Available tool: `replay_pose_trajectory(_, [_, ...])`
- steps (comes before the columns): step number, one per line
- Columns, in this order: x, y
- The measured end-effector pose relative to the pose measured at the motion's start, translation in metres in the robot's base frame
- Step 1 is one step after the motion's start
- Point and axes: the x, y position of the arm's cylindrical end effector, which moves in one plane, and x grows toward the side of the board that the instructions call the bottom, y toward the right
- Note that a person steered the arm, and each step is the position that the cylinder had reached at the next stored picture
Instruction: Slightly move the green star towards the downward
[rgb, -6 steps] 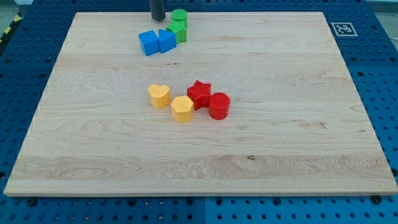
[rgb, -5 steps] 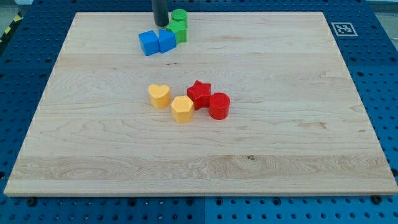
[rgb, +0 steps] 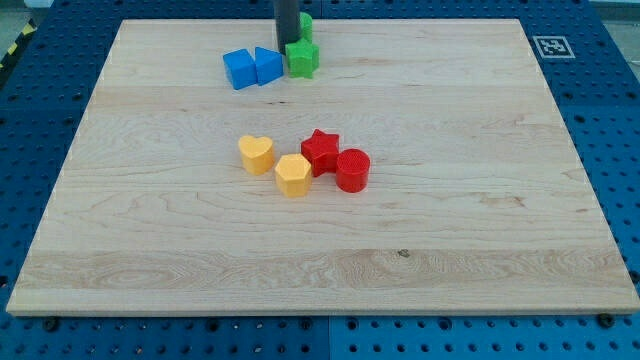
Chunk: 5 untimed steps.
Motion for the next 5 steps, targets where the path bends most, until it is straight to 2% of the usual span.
replay_pose_trajectory(1, [0.017, 0.002])
replay_pose_trajectory(3, [-0.036, -0.01])
replay_pose_trajectory(5, [-0.041, -0.058])
